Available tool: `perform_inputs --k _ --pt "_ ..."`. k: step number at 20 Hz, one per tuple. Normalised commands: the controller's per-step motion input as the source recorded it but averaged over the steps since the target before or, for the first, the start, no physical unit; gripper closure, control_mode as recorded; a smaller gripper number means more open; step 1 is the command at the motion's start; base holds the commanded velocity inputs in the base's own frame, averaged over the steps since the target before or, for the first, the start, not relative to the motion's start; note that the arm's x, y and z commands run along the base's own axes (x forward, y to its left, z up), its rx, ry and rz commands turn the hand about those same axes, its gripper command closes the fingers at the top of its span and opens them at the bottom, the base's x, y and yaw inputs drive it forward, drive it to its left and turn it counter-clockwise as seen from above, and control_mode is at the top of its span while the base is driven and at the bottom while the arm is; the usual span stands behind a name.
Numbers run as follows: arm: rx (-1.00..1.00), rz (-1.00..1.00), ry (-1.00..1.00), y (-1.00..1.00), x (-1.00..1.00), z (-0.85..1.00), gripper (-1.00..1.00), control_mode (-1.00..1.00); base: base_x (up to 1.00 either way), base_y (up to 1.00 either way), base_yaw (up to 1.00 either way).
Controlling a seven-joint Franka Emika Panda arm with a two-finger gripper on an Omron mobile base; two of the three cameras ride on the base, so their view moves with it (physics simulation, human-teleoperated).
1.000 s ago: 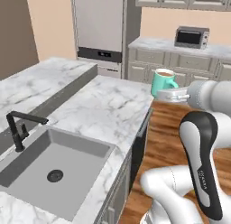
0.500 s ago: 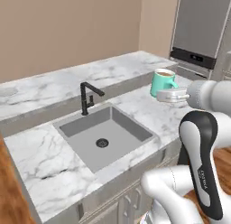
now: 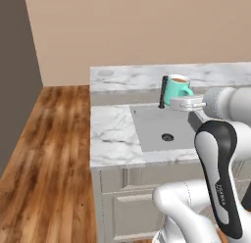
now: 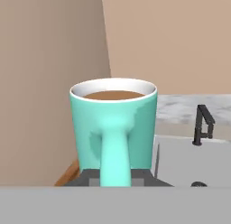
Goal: Pick the cup of tea, navigate to the dining table, and place it on the saucer.
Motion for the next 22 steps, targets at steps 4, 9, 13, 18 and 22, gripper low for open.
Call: perform_inputs --k 4,9,13,18,22 --pt "0.00 0.00 0.00 0.00 0.00 0.00 1.00 1.00 -0.11 0.42 0.45" --pt "0.00 0.00 0.00 0.00 0.00 0.00 1.00 1.00 0.24 1.00 0.13" --pt "0.00 0.00 0.00 0.00 0.00 0.00 1.00 1.00 0.67 1.00 -0.04" --pt "0.00 0.00 0.00 0.00 0.00 0.00 1.00 1.00 0.89 0.89 -0.29" --pt "0.00 0.00 0.00 0.00 0.00 0.00 1.00 1.00 0.73 0.87 -0.55"
